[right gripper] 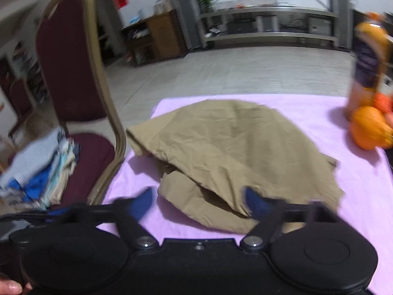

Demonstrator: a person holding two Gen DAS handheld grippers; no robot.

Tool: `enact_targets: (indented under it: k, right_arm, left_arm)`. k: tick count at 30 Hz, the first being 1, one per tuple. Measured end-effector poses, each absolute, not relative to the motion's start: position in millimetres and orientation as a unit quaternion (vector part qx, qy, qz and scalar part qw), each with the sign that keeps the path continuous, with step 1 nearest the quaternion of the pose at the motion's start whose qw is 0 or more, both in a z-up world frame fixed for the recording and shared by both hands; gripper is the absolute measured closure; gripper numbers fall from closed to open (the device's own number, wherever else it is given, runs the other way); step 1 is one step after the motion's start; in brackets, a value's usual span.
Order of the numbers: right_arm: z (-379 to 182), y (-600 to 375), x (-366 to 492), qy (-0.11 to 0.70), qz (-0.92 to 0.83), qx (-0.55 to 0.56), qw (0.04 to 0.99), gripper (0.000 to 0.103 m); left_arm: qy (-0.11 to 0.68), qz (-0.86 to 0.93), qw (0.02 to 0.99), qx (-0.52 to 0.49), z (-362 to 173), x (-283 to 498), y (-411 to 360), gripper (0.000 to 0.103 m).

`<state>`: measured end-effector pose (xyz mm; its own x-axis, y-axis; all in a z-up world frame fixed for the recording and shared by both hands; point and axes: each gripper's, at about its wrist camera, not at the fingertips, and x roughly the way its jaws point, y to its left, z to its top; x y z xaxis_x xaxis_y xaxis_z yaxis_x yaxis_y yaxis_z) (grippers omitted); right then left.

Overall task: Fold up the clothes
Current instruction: 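Grasp the khaki jacket's collar edge with the right gripper, then lift the jacket high with the right gripper to shake it out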

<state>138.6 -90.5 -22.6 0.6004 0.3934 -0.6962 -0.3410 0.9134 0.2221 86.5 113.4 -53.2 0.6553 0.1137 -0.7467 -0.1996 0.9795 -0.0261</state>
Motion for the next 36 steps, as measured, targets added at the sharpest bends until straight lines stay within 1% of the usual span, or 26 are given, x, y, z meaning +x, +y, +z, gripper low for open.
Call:
enact_targets:
  k: [4, 5, 6, 7, 9, 13, 14, 15, 16, 17, 18, 22, 25, 27, 28, 31, 33, 36]
  right_arm:
    - [-47, -47, 168, 0.387, 0.234, -0.02, 0.892, 0.044]
    - [-53, -36, 175, 0.384, 0.24, -0.034, 0.891, 0.035]
    - [-58, -24, 181, 0.381, 0.242, -0.049, 0.891, 0.022]
    - [-63, -14, 187, 0.378, 0.24, -0.064, 0.892, 0.019]
    - [-75, 5, 197, 0.378, 0.237, -0.095, 0.89, 0.019]
    - [-105, 29, 211, 0.388, 0.199, -0.18, 0.882, 0.02]
    - [-109, 30, 212, 0.384, 0.185, -0.197, 0.883, 0.029]
    - [-108, 26, 213, 0.379, 0.179, -0.199, 0.886, 0.06]
    - [-105, 22, 214, 0.376, 0.172, -0.195, 0.89, 0.077]
    - [-95, 13, 216, 0.379, 0.162, -0.165, 0.896, 0.092]
    - [-79, 1, 214, 0.371, 0.147, -0.131, 0.908, 0.096]
    - [11, -53, 191, 0.304, 0.122, -0.034, 0.944, 0.098]
    - [84, -95, 161, 0.249, 0.118, 0.005, 0.961, 0.099]
    - [128, -120, 137, 0.21, 0.117, 0.021, 0.97, 0.099]
    - [146, -132, 125, 0.192, 0.118, 0.025, 0.974, 0.099]
    - [193, -166, 90, 0.142, 0.121, 0.028, 0.982, 0.099]
    - [217, -188, 71, 0.119, 0.125, 0.033, 0.985, 0.099]
    - [250, -218, 48, 0.094, 0.128, 0.052, 0.986, 0.099]
  left_arm:
    - [0.385, 0.1, 0.915, -0.063, -67, 89, 133, 0.047]
    - [0.382, 0.105, 0.916, -0.066, -68, 90, 137, 0.047]
    - [0.381, 0.11, 0.916, -0.069, -69, 91, 141, 0.045]
    - [0.38, 0.113, 0.915, -0.07, -70, 92, 144, 0.044]
    - [0.383, 0.119, 0.914, -0.066, -73, 96, 147, 0.042]
    - [0.386, 0.121, 0.913, -0.057, -75, 97, 149, 0.04]
    - [0.385, 0.12, 0.913, -0.057, -75, 96, 150, 0.039]
    - [0.383, 0.121, 0.914, -0.058, -74, 95, 150, 0.039]
    - [0.382, 0.121, 0.914, -0.059, -74, 95, 151, 0.039]
    - [0.378, 0.122, 0.916, -0.061, -73, 93, 151, 0.039]
    - [0.372, 0.123, 0.918, -0.063, -71, 91, 152, 0.04]
    - [0.345, 0.119, 0.928, -0.077, -59, 74, 153, 0.039]
    - [0.316, 0.091, 0.941, -0.083, -36, 54, 145, 0.038]
    - [0.297, 0.072, 0.949, -0.077, -19, 40, 137, 0.032]
    - [0.288, 0.065, 0.953, -0.064, -9, 33, 130, 0.031]
    - [0.263, 0.037, 0.963, -0.037, 19, 13, 110, 0.028]
    - [0.249, 0.022, 0.968, -0.028, 36, 2, 98, 0.025]
    - [0.236, 0.009, 0.971, -0.02, 56, -8, 82, 0.023]
